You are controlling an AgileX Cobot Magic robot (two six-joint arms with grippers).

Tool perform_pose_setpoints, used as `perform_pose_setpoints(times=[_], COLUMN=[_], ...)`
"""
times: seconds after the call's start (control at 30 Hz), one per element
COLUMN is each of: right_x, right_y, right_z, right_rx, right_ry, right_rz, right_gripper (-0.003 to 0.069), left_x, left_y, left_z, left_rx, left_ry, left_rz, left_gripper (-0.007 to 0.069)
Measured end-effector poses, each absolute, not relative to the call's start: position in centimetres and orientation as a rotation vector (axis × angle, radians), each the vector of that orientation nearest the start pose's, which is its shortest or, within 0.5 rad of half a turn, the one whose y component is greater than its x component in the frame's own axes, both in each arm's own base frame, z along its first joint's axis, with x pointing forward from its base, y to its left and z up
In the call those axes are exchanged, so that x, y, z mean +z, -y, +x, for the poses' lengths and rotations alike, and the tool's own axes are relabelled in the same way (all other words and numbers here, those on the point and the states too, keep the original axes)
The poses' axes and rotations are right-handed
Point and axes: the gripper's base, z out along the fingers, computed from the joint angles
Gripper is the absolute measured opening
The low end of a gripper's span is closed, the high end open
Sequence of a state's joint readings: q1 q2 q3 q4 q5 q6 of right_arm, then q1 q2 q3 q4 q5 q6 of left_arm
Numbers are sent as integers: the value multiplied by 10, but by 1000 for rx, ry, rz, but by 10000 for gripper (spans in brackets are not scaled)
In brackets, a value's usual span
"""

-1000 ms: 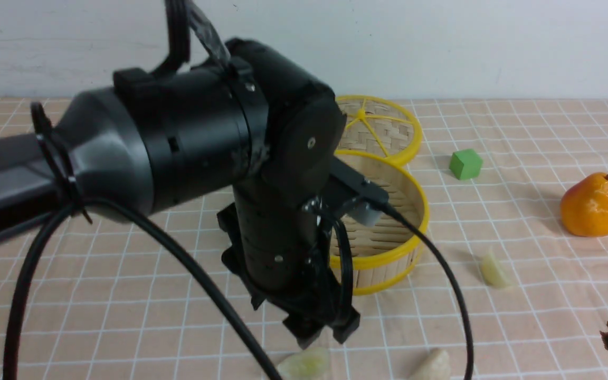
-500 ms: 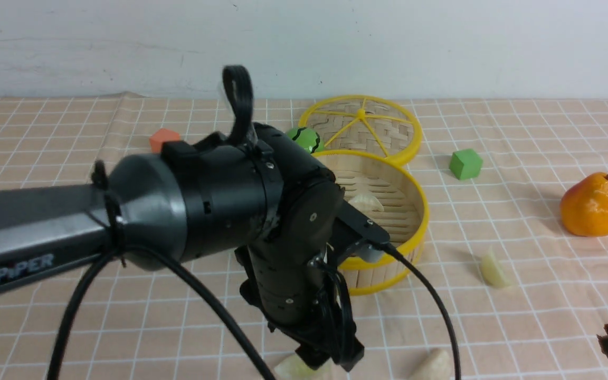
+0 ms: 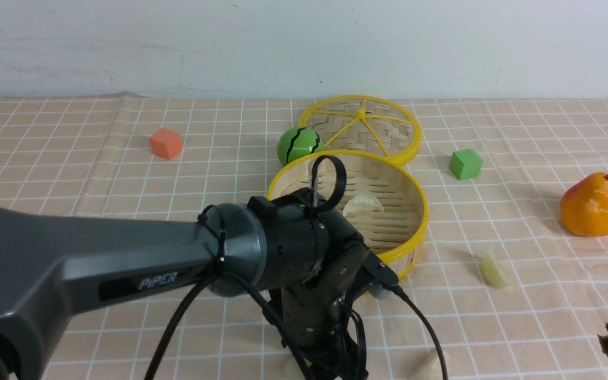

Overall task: Put the dumplings into the steamer on the table with the brown tablecloth.
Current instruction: 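Reach for and grasp a dumpling on the table with the left gripper, then place the dumpling into the bamboo steamer basket with the left gripper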

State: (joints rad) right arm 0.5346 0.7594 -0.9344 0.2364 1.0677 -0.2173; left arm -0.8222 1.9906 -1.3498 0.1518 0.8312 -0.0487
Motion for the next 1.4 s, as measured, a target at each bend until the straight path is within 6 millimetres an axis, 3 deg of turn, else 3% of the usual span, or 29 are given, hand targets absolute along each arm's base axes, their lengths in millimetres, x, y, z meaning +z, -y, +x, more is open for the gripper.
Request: perform_pose_setpoints(times=[0.07, 0.2, 0.37, 0.57, 0.6, 0.67, 0.77, 0.87, 1.07, 1.1, 1.17, 1.3, 1.4], right_x=[368, 368, 368, 368, 368, 368, 368, 368, 368, 368, 367, 367, 367], right_y=[-78, -77, -77, -77, -77, -77, -77, -77, -77, -77, -77, -77, -77], right_z=[94, 94, 94, 94, 94, 94, 94, 94, 94, 94, 94, 93, 93], right_rx=[454, 467, 473, 473, 473, 473, 473, 473, 475, 475, 475, 481, 489], right_ry=[-2239, -2255, -2262, -2262, -2262, -2262, -2261, -2261, -2265, -2265, -2273, -2286, -2295], right_rz=[-839, -807, -795, -795, -795, -795, -795, -795, -789, -789, -792, -778, -759], right_gripper=[76, 77, 82, 86, 86, 86, 86, 86, 88, 88, 92, 95, 95], left_x=[163, 162, 171, 236, 260, 279, 293, 289, 244, 246, 222, 200, 197], left_y=[281, 283, 285, 284, 280, 271, 259, 253, 258, 257, 264, 269, 269], left_z=[274, 271, 270, 282, 294, 313, 346, 379, 430, 431, 445, 452, 454], left_rx=[34, -6, -43, -98, -120, -140, -149, -162, -165, -168, -159, -148, -149], left_ry=[-2665, -2695, -2732, -2695, -2654, -2621, -2594, -2586, -2618, -2612, -2630, -2652, -2647], left_rz=[1217, 1193, 1156, 971, 892, 797, 677, 582, 460, 457, 452, 456, 455], left_gripper=[461, 279, 288, 288, 288, 288, 288, 288, 288, 288, 288, 288, 307])
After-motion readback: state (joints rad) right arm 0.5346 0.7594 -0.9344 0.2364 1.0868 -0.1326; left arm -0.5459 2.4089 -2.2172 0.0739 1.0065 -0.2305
